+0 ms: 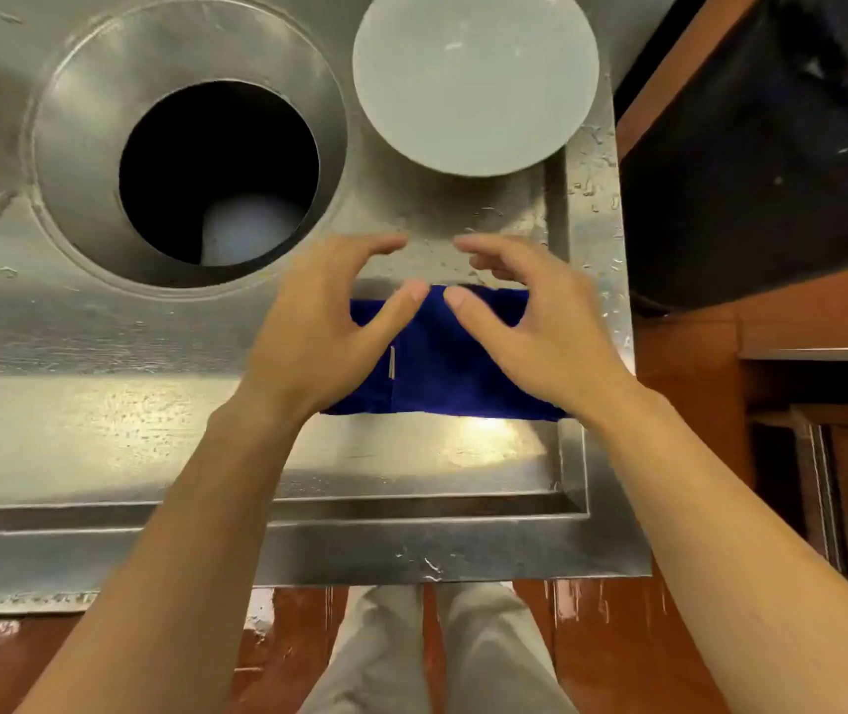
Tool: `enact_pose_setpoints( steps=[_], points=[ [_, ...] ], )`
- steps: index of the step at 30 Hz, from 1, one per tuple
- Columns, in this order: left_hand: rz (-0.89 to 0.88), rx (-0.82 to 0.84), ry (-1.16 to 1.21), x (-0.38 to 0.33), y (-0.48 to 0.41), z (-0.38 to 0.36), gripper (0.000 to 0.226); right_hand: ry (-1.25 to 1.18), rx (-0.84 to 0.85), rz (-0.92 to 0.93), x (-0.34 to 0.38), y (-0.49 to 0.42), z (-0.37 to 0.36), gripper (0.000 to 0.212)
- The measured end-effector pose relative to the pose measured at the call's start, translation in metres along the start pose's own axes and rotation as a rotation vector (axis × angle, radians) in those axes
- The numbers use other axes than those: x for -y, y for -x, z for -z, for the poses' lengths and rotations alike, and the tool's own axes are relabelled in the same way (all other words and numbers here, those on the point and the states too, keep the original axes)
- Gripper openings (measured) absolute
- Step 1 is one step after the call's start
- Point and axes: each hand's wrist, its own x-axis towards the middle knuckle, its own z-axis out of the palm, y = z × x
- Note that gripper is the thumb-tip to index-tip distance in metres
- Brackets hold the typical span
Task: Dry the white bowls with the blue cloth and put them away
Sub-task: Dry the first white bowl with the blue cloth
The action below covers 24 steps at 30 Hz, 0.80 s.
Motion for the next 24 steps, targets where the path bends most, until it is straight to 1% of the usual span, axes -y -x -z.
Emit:
enact_pose_setpoints(
  steps=[2,4,5,7,8,10,13,15,18,22,24],
  points=[
    [0.043,0.096,-0.155,0.006,-0.004,-0.005,0.06,0.166,0.099,0.003,-0.006,-0.005,-0.002,0.049],
    [0.06,0.204,-0.307,0.013,-0.002,-0.01,0.069,0.302,0.241,-0.043,-0.011,-0.005,-0.005,0.06],
    [0.068,0.207,-0.326,0.015,-0.002,-0.012,0.069,0.349,0.273,-0.052,-0.013,-0.007,-0.006,0.066],
    [0.096,0.207,-0.301,0.017,-0.005,-0.013,0.053,0.397,0.278,-0.068,-0.01,-0.01,-0.005,0.074],
    [0.103,0.241,-0.284,0.017,-0.007,-0.012,0.043,0.416,0.283,-0.073,-0.008,-0.013,-0.005,0.075],
    [0.121,0.322,-0.272,0.015,-0.012,-0.01,0.035,0.446,0.311,-0.107,-0.004,-0.018,-0.005,0.068],
    [0.032,0.341,-0.28,0.014,-0.015,-0.006,0.035,0.493,0.386,-0.092,-0.001,-0.026,-0.006,0.036],
    [0.019,0.37,-0.233,0.009,-0.014,0.001,0.035,0.454,0.401,-0.071,0.001,-0.026,0.0,0.029],
    [0.038,0.399,-0.08,-0.004,-0.014,0.014,0.025,0.338,0.377,-0.058,0.011,-0.025,0.014,0.028],
    [-0.059,0.229,0.19,-0.037,-0.021,0.048,0.017,-0.009,0.319,-0.074,0.042,-0.023,0.038,0.019],
    [-0.138,0.155,0.281,-0.06,-0.026,0.069,0.015,-0.134,0.285,-0.035,0.065,-0.023,0.053,0.022]
  ],
)
